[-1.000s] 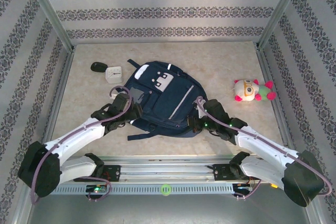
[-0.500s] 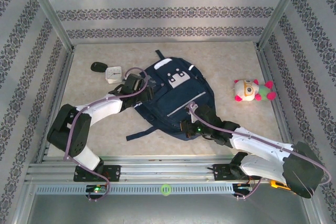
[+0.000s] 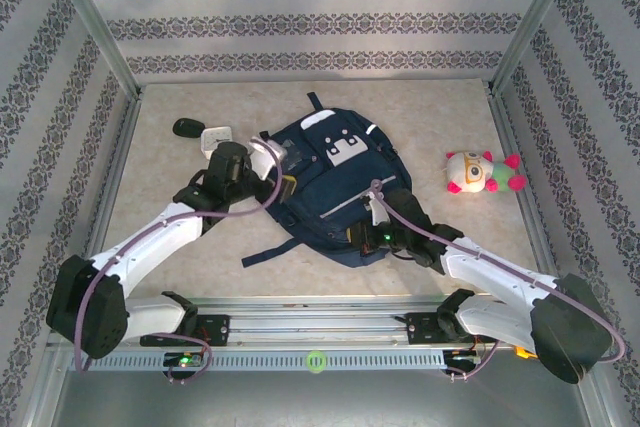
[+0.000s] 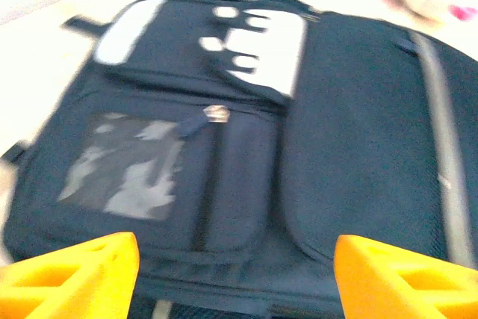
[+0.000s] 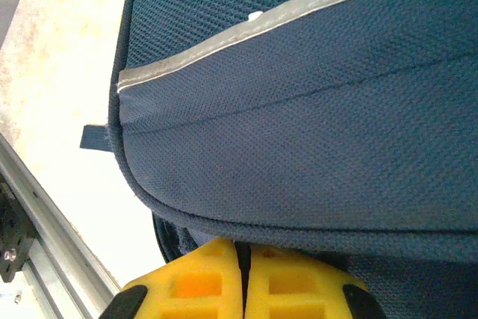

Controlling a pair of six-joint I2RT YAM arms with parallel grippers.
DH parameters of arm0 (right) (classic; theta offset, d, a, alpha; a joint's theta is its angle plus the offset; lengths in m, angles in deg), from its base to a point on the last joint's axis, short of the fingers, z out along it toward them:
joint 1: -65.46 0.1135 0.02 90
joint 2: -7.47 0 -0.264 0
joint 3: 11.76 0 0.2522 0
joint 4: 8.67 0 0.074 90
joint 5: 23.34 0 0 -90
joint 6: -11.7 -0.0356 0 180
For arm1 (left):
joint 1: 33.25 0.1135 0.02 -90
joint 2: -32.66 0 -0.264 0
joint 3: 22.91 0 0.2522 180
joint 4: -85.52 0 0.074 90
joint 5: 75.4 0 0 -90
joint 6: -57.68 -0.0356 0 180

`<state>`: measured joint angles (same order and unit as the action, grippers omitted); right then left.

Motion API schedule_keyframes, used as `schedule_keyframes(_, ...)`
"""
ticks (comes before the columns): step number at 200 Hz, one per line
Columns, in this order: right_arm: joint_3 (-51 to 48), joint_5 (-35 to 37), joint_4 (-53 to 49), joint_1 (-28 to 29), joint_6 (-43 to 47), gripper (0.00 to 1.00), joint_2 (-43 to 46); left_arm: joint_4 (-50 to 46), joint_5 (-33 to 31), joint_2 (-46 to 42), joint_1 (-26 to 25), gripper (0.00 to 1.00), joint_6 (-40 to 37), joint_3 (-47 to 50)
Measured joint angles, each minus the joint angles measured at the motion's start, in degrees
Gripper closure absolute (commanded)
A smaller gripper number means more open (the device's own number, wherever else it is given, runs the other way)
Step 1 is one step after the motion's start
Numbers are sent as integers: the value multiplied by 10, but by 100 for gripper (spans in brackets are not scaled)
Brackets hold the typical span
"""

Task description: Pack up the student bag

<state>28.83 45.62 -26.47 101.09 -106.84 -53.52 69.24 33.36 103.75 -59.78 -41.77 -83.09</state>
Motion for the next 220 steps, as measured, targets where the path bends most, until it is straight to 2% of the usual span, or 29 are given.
schedule_keyframes(23,0,-11,0,-6,0,100,0,-11,64,19,-54,27,-116,0)
schedule_keyframes(55,0,-14,0,-7,0,100,0,-34,86,105,-142,24,-230,-42)
schedule_keyframes(72,0,-14,0,-7,2,100,0,-34,92,140,-161,24,-262,-58)
schedule_keyframes(88,0,-16,-1,-7,3,100,0,-34,91,158,-166,29,-283,-66)
schedule_keyframes(105,0,-20,-2,-11,4,100,0,-34,90,169,-167,38,-299,-71)
schedule_keyframes(133,0,-26,-2,-15,5,100,0,-14,72,175,-170,68,-318,-67)
schedule_keyframes(146,0,-27,-2,-19,5,100,0,-10,71,175,-170,86,-322,-61)
schedule_keyframes(155,0,-30,-1,-25,5,100,0,-9,72,174,-172,93,-328,-57)
schedule_keyframes(178,0,-56,0,-57,4,100,6,-10,71,167,-171,100,-342,-56)
schedule_keyframes(220,-1,-126,1,-163,17,100,25,-24,78,130,-152,100,-358,-46)
